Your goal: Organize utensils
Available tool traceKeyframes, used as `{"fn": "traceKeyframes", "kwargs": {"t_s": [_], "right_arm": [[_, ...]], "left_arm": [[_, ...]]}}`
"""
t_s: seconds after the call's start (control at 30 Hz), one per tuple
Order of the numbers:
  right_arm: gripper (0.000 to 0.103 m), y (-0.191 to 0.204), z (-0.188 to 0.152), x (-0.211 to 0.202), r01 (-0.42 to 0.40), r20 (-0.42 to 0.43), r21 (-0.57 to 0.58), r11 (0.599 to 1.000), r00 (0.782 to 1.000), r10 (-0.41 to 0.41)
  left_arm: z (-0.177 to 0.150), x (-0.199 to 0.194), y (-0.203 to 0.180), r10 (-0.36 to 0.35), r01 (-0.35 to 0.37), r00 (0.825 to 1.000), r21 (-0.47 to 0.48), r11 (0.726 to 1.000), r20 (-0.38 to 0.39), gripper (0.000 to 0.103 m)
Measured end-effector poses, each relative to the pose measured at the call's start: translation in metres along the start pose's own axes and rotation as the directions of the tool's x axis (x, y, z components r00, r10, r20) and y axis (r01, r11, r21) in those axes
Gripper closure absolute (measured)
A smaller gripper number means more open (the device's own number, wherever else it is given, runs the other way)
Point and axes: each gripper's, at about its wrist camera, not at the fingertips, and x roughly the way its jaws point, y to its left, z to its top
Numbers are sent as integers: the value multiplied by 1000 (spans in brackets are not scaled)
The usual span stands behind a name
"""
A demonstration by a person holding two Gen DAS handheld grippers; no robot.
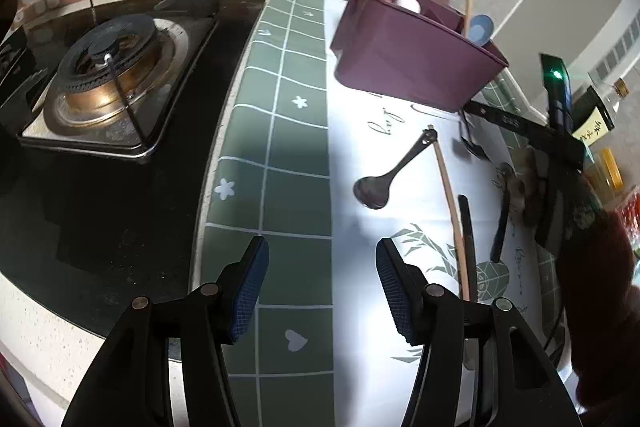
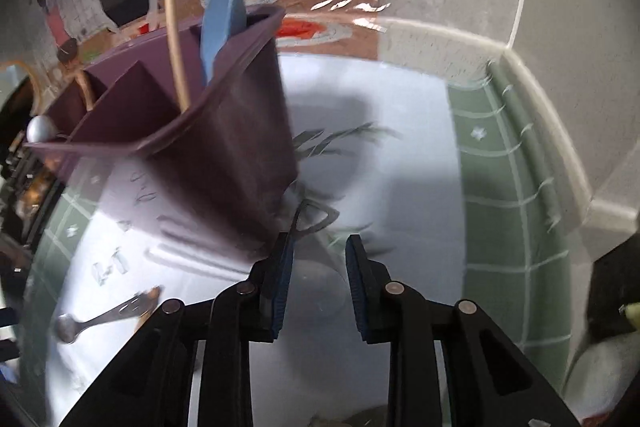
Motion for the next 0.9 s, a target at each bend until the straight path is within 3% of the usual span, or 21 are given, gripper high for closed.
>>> {"fn": "traceKeyframes", "kwargs": {"t_s": [0.2,0.47,0.57,0.67,0.77,0.9], "right_arm": [[81,11,-30,-16,-156,-41,-18,988,987,156],[80,50,-75,-42,-244,-102,-147,958,968,231],[80,58,-82,-47,-215,-98,-164,963,975,201],[80,52,-83,-57,-127,-59,-116,985,991,121],[80,35,-84,-81,-59,2,-47,997,998,60],[80,12,-89,-110,-11,66,42,999,998,8]], "left_arm": [[4,6,-4,-25,25,1000,-5,1000,-8,46],[5,6,-24,-58,58,998,56,997,-4,46],[5,5,-28,-69,68,998,72,995,6,46],[3,6,-38,-98,95,995,107,990,23,46],[1,12,-56,-138,131,990,155,979,38,36],[-2,29,-82,-83,75,996,237,969,24,36]]}}
